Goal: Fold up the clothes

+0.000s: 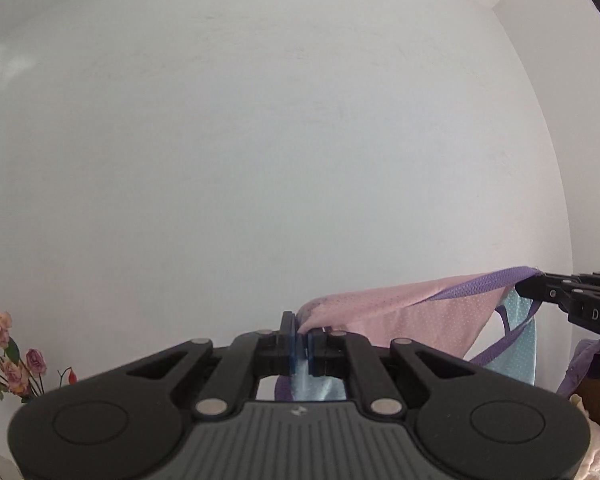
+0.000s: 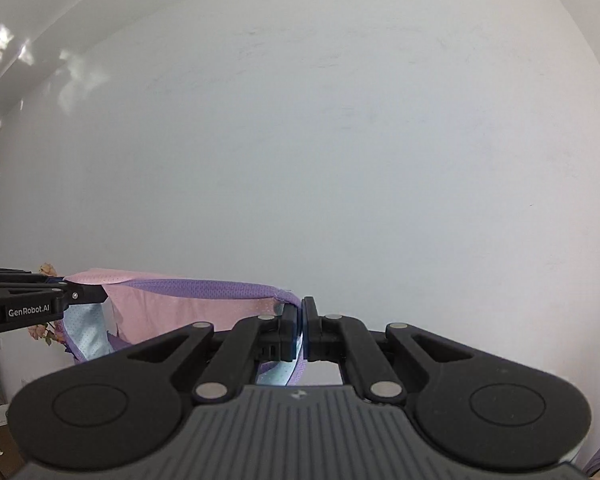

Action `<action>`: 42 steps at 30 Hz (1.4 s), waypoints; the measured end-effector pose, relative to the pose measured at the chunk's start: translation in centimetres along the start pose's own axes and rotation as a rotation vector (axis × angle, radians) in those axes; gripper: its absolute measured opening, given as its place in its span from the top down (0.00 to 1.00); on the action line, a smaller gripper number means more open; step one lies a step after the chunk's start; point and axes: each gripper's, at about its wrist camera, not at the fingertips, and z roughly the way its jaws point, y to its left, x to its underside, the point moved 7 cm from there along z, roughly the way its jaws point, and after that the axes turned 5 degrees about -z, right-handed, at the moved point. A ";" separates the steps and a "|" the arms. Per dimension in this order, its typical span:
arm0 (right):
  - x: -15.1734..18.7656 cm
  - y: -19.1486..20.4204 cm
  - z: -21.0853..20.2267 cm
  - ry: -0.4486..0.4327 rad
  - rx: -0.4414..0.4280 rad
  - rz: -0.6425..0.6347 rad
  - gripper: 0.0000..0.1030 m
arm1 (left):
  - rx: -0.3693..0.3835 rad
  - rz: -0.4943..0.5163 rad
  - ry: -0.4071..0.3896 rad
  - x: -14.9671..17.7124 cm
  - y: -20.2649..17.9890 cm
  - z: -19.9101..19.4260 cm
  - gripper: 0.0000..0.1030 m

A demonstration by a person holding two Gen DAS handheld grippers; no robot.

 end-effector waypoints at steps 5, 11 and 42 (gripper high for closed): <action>4.6 -0.6 -0.2 0.125 -0.058 -0.032 0.98 | 0.108 0.074 0.256 9.3 -2.0 2.1 0.96; 15.2 0.2 -1.9 0.304 -0.178 -0.056 0.98 | 0.288 0.006 0.511 22.8 -2.8 2.3 0.96; 40.7 1.8 -7.6 0.666 -0.214 0.239 0.98 | 0.055 -0.211 0.749 42.9 -1.4 -2.1 0.11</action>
